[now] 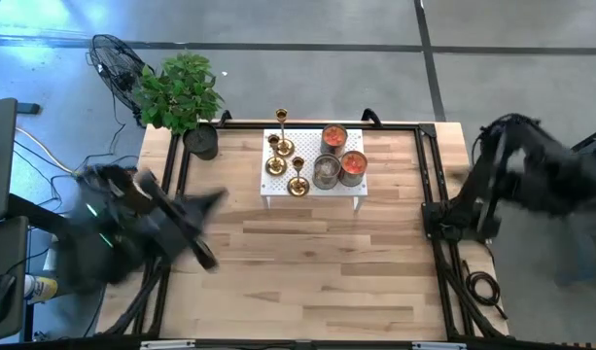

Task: Pick & Place candle stick holders
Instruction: Return to Home Position

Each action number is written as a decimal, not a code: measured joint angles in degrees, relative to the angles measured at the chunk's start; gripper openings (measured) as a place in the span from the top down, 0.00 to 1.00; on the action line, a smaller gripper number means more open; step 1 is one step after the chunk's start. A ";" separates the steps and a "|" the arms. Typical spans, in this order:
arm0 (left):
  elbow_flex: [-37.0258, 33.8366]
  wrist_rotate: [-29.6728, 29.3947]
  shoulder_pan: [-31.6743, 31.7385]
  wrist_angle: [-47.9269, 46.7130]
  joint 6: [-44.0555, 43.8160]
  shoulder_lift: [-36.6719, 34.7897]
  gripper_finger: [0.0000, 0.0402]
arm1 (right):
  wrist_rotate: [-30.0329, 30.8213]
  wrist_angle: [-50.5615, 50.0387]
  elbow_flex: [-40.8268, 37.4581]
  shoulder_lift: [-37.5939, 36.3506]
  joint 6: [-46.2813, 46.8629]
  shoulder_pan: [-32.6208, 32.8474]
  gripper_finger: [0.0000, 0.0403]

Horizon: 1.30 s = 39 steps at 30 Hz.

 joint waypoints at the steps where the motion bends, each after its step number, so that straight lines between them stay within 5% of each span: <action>1: 0.60 0.01 0.00 -2.46 -3.56 -1.99 1.00 | 2.58 -2.59 1.42 -0.99 2.08 1.36 0.99; 5: -0.32 1.46 0.00 -23.22 -29.41 -10.80 1.00 | 4.11 -17.09 2.45 -7.58 15.65 5.70 0.99; 9: -5.74 7.64 0.02 -54.39 -68.88 -17.23 1.00 | -3.09 -37.04 -2.61 -16.53 38.70 7.58 1.00; 10: -9.19 7.69 0.06 -55.44 -76.86 -18.54 1.00 | -3.73 -40.93 -5.00 -18.74 44.42 7.57 1.00; 15: -33.58 8.97 0.35 -41.39 -69.27 -26.53 1.00 | -6.67 -45.57 -21.04 -27.52 58.55 7.52 1.00; 21: -57.42 13.68 0.29 -39.67 -85.32 -35.25 1.00 | -9.85 -38.65 -39.28 -34.17 64.54 7.78 1.00; 26: -76.19 16.50 -0.06 -25.12 -90.28 -41.23 1.00 | -11.50 -25.46 -51.56 -38.25 63.04 8.71 1.00; 32: -94.34 20.93 -2.40 2.59 -83.85 -46.99 1.00 | -13.86 -6.40 -63.34 -42.38 53.90 9.43 1.00; 39: -107.63 25.52 -3.02 34.20 -65.07 -48.21 1.00 | -17.54 12.21 -74.84 -47.94 44.18 9.01 1.00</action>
